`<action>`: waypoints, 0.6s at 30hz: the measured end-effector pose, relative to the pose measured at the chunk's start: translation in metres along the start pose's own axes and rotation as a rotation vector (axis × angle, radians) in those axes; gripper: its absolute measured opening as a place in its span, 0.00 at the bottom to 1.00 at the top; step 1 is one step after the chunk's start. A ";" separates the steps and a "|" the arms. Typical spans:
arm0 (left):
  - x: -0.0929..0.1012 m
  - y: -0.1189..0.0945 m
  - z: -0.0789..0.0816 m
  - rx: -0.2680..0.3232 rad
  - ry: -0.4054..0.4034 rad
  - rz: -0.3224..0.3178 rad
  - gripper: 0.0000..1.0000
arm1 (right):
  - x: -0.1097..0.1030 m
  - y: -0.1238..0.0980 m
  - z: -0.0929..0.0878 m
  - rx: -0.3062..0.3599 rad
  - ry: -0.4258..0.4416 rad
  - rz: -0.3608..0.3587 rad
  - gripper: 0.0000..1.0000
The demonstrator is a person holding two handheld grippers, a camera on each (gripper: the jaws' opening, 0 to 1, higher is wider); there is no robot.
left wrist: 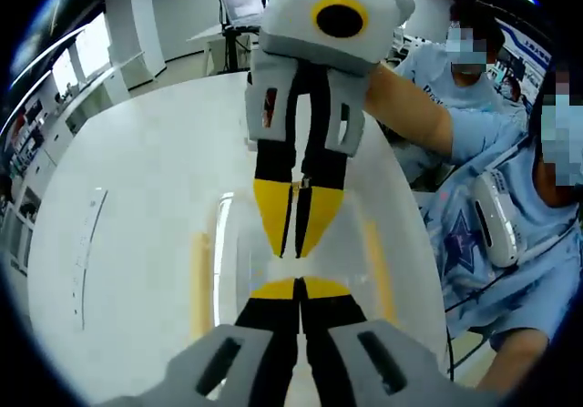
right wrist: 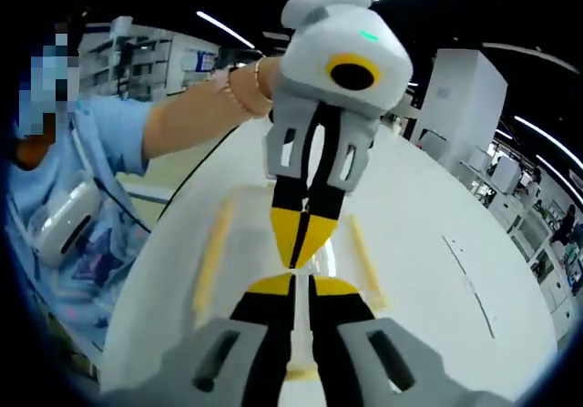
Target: Snap each plastic latch of the storage box into its locked position after aligning the lid with the box until every specified latch is closed and the lid sits flush.
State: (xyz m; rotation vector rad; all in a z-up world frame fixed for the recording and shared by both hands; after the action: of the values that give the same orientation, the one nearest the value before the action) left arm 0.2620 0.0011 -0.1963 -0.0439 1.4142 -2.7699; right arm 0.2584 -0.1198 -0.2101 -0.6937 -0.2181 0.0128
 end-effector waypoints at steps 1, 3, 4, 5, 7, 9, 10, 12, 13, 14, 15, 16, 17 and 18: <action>0.000 0.000 0.000 -0.002 0.001 0.000 0.00 | 0.000 0.001 0.000 -0.018 -0.003 -0.002 0.02; 0.002 -0.006 -0.002 -0.023 0.024 0.015 0.00 | -0.003 0.003 0.007 -0.051 -0.042 -0.007 0.00; 0.003 -0.008 -0.003 -0.033 0.035 0.023 0.00 | -0.005 0.005 0.011 -0.068 -0.062 -0.009 0.00; 0.004 -0.009 -0.003 -0.034 0.040 0.033 0.00 | -0.006 0.006 0.013 -0.078 -0.055 -0.010 0.00; 0.006 -0.011 -0.005 -0.034 0.073 0.050 0.00 | -0.009 0.009 0.018 -0.123 -0.056 -0.012 0.00; 0.006 -0.015 -0.009 -0.034 0.076 0.050 0.00 | -0.009 0.014 0.025 -0.158 -0.052 0.004 0.00; 0.006 -0.016 -0.010 -0.031 0.074 0.052 0.00 | -0.010 0.015 0.027 -0.168 -0.046 0.007 0.00; 0.008 -0.020 -0.018 -0.008 0.080 0.056 0.00 | -0.010 0.016 0.031 -0.225 -0.066 0.023 0.00; 0.008 -0.022 -0.020 0.000 0.077 0.056 0.00 | -0.010 0.017 0.033 -0.236 -0.061 0.025 0.00; 0.008 -0.023 -0.023 0.016 0.069 0.056 0.00 | -0.010 0.018 0.034 -0.251 -0.062 0.027 0.00; 0.008 -0.026 -0.027 0.030 0.059 0.061 0.00 | -0.010 0.019 0.035 -0.261 -0.062 0.028 0.00; 0.008 -0.028 -0.030 0.036 0.057 0.068 0.00 | -0.010 0.019 0.035 -0.265 -0.063 0.029 0.00; 0.008 -0.033 -0.036 0.041 0.056 0.086 0.00 | -0.010 0.020 0.036 -0.273 -0.067 0.031 0.00; 0.008 -0.037 -0.043 0.046 0.054 0.104 0.00 | -0.010 0.021 0.038 -0.281 -0.070 0.034 0.00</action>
State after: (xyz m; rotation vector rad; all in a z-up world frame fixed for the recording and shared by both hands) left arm 0.2514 0.0571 -0.1911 0.1037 1.3234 -2.7374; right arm 0.2423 -0.0808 -0.1970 -0.9774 -0.2785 0.0394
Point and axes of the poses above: the point that each gripper's makers call its tool centre point, and the gripper's own axes: y roughly forward along the fingers, x roughly to its right, z roughly out of its top, the point moved 9 cm from there along -y, roughly backward along the fingers, and after that the axes turned 3 degrees about z, right-handed, at the moved point
